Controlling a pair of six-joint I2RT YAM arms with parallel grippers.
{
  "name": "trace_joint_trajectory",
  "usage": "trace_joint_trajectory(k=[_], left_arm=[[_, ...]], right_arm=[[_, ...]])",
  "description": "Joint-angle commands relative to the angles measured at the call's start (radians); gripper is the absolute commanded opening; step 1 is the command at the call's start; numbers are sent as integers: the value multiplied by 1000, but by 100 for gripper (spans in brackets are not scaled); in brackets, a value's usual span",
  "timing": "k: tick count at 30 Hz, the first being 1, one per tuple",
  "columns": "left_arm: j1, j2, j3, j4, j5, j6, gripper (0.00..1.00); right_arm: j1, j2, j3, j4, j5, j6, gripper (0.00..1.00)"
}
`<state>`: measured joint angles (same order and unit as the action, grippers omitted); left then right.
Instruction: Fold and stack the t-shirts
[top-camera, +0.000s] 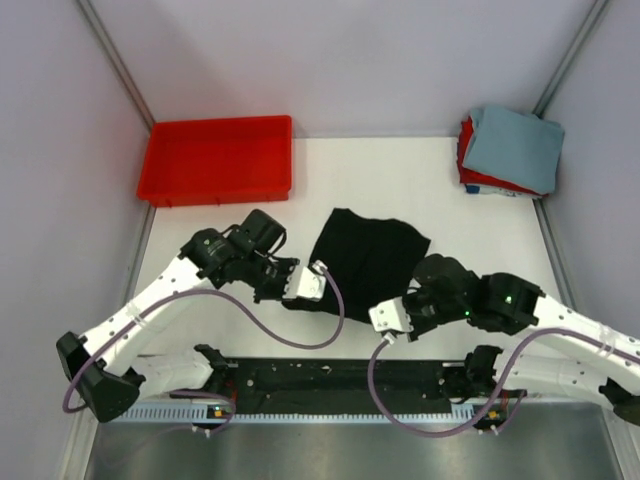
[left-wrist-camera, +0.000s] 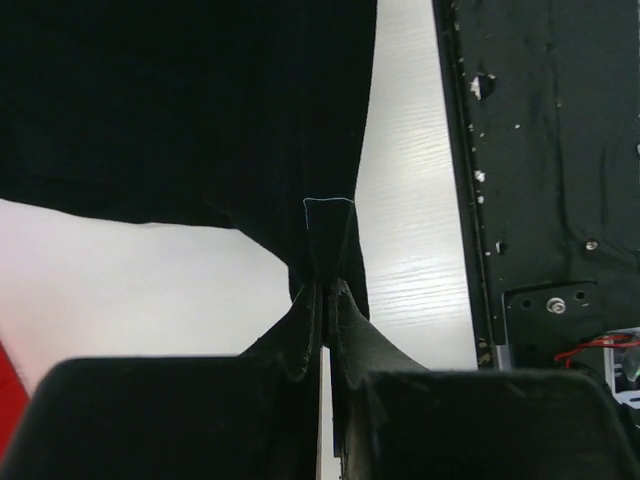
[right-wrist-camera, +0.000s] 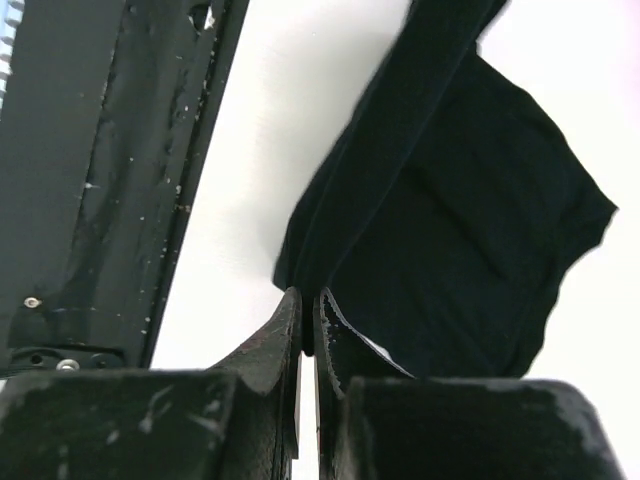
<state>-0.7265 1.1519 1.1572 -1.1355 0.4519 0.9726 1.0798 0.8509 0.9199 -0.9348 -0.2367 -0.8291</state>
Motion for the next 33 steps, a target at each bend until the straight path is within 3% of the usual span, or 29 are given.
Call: trace_joint_trajectory(k=[1,6,13,22,33], left_arm=[[6,-5,77,-117,-8,-72,0],[12,119,185,126,-286,-253,0],[68,420,367,310,-398,-324,0],[156,828,660,287,-437,-376,0],[162,993,711,425,-487,-377,0]], right_arm=[[-21,-55,51,-134,-17,126,0],[-354,-49,67,-59,-140,131,0],[-739,180,42,196,-130,309,0],[-833,516,71,398,-35,396,0],[-867,711,109,518,13,498,0]])
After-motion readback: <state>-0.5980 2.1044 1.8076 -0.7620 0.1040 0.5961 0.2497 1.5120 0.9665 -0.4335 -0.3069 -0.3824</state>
